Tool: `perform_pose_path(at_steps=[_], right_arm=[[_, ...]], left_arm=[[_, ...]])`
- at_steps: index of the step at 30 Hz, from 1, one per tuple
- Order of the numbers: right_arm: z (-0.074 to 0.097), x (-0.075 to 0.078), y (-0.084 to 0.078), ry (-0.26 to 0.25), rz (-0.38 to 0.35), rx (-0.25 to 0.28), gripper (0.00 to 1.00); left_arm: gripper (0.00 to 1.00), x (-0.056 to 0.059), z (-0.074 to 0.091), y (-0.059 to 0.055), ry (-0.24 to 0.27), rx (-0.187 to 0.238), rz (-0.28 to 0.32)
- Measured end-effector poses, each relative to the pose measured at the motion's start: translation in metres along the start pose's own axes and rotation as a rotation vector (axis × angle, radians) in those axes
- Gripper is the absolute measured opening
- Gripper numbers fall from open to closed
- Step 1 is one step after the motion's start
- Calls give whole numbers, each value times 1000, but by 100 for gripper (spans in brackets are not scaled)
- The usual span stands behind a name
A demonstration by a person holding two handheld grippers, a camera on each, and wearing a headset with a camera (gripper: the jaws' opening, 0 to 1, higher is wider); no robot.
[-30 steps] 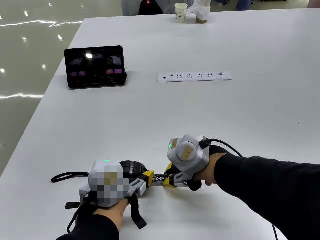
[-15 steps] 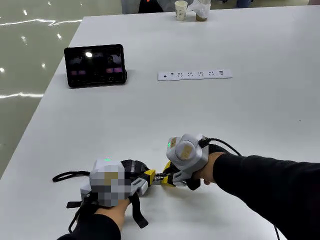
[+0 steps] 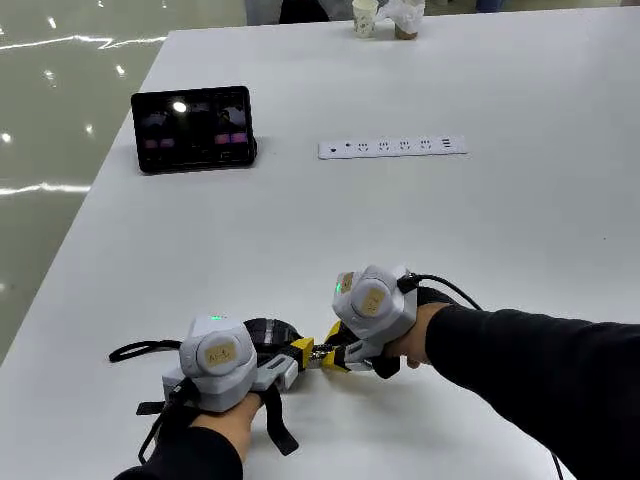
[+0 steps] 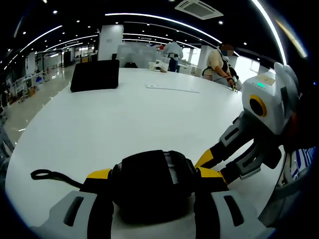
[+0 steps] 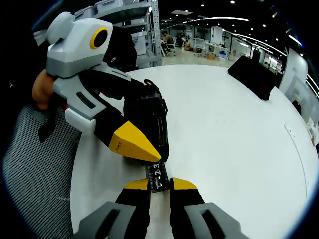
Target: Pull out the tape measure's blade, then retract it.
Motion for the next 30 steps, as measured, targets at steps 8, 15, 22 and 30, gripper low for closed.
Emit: perform_pose_path(at_steps=[8, 15, 22, 30], right_arm=[[-4, -1, 3, 8, 8, 7, 12], [-6, -1, 7, 10, 12, 14, 12], [-9, -1, 9, 13, 20, 14, 12], [-10, -1, 11, 18, 25, 20, 12]], left_arm=[[60, -1, 0, 1, -11, -2, -2], [60, -1, 0, 1, -15, -2, -3], [60, -1, 0, 1, -16, -4, -2], [60, -1, 1, 1, -16, -3, 2]])
Point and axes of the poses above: the centre of the closed fingertips' face, and the gripper's own axes: z roughly backward along the fingers, x roughly to its right, y roughly out of its top, the point moved 5 cm from there along z, roughly backward along the fingers, and after that the axes turned 9 degrees about z, right-handed, at the moved point
